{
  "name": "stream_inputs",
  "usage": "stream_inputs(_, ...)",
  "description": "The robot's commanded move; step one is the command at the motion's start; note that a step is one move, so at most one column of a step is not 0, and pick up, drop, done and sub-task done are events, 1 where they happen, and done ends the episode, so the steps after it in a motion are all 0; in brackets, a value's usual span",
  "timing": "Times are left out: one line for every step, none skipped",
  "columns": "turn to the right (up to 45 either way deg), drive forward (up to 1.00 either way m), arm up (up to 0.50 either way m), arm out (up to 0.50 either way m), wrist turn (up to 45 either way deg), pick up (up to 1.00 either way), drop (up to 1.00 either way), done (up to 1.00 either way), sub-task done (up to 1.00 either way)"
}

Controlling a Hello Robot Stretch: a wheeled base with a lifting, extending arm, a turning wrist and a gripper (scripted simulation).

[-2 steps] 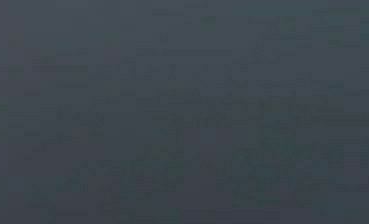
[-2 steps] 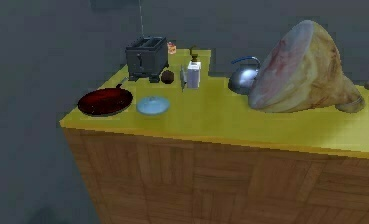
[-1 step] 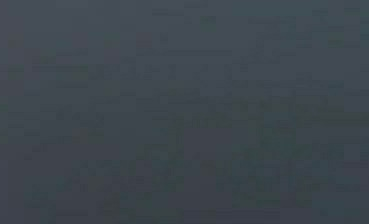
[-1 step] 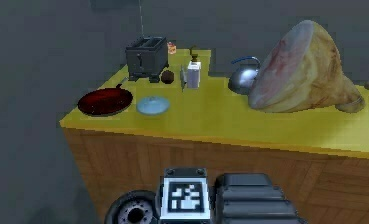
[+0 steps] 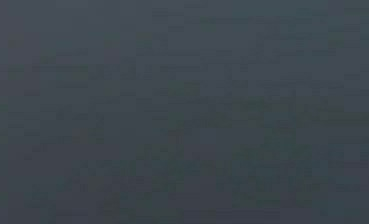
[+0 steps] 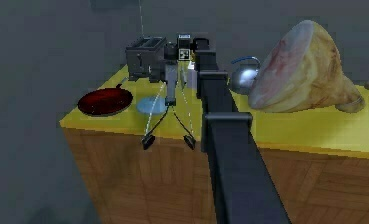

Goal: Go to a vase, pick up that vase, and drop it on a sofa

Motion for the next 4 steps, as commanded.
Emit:
stream_inputs(0.0, 0.00, 0.00, 0.00, 45.0, 0.00, 0.00, 0.00, 0.00)
stream_inputs(0.0, 0.00, 0.00, 0.00, 45.0, 0.00, 0.00, 0.00, 0.00)
stream_inputs(0.0, 0.00, 0.00, 0.00, 45.0, 0.00, 0.00, 0.00, 0.00)
stream_inputs(0.0, 0.00, 0.00, 0.00, 15.0, 0.00, 0.00, 0.00, 0.00)
